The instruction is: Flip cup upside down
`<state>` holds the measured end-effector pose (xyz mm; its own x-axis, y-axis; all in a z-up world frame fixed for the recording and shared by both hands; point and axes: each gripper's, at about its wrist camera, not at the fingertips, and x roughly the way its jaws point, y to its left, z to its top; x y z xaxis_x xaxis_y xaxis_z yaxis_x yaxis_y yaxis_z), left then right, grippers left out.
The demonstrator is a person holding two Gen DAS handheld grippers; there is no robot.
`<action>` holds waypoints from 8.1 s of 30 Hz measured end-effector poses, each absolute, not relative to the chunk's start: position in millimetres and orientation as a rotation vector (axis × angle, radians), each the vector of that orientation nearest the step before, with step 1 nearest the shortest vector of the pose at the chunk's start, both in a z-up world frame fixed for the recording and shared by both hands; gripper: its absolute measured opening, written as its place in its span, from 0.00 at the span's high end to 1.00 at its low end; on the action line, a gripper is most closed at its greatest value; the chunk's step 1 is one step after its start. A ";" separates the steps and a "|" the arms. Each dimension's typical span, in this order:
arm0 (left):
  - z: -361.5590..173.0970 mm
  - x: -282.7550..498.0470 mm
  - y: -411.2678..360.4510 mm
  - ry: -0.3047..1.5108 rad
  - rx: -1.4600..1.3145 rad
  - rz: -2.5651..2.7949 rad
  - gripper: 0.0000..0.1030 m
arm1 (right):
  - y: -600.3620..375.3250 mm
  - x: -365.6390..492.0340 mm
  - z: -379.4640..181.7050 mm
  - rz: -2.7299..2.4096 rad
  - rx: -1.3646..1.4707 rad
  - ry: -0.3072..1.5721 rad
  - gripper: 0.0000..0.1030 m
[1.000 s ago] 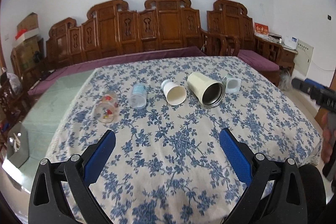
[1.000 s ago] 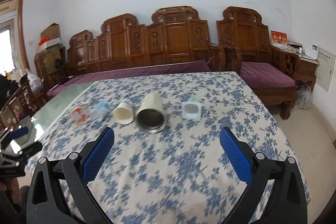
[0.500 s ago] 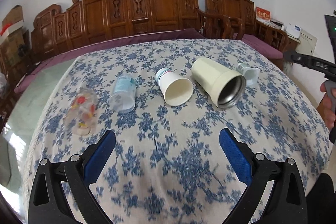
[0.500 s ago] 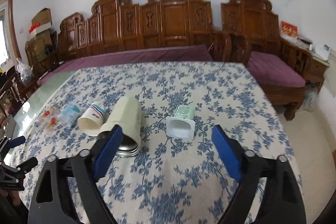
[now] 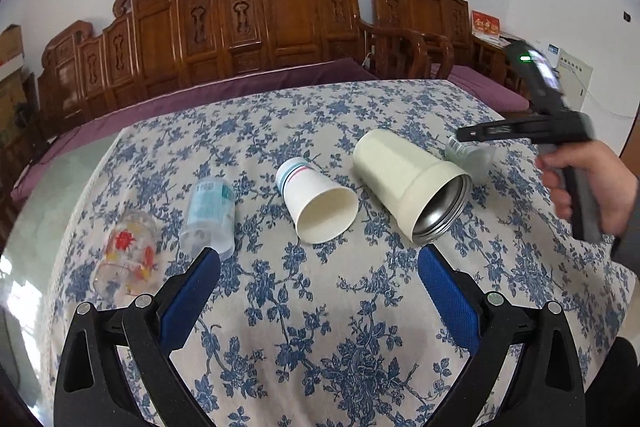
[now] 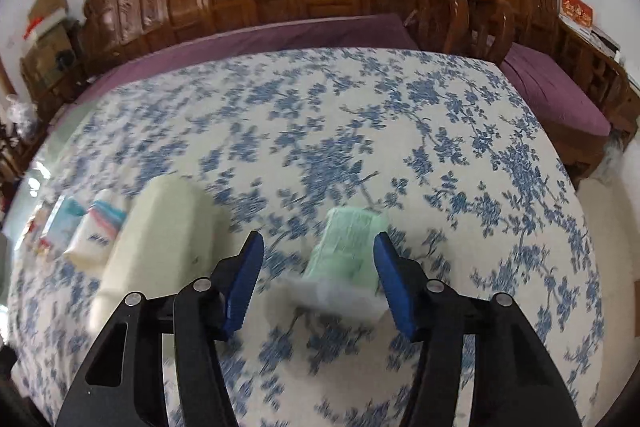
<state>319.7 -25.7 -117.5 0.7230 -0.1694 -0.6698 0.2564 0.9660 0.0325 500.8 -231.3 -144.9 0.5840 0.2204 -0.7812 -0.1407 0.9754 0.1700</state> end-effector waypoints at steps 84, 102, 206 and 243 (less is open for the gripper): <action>-138.7 241.5 -38.8 1.044 -0.045 -0.161 0.28 | -180.6 186.9 -155.5 0.409 0.132 0.705 0.32; -189.5 282.1 -43.4 1.323 -0.220 -0.141 0.38 | -189.2 183.0 -157.2 0.429 0.174 0.693 0.32; -37.9 69.8 22.6 0.619 -0.044 -0.062 0.08 | -173.0 82.1 -42.9 0.341 0.141 0.527 0.02; 4.6 17.9 6.5 0.448 0.013 -0.030 0.08 | -182.1 36.7 7.4 0.315 0.122 0.368 0.02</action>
<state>17.9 6.5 4.6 0.9008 -0.0257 -0.4334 0.0315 0.9995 0.0060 36.7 -182.1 7.4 0.8851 0.3242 -0.3339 -0.2802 0.9441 0.1736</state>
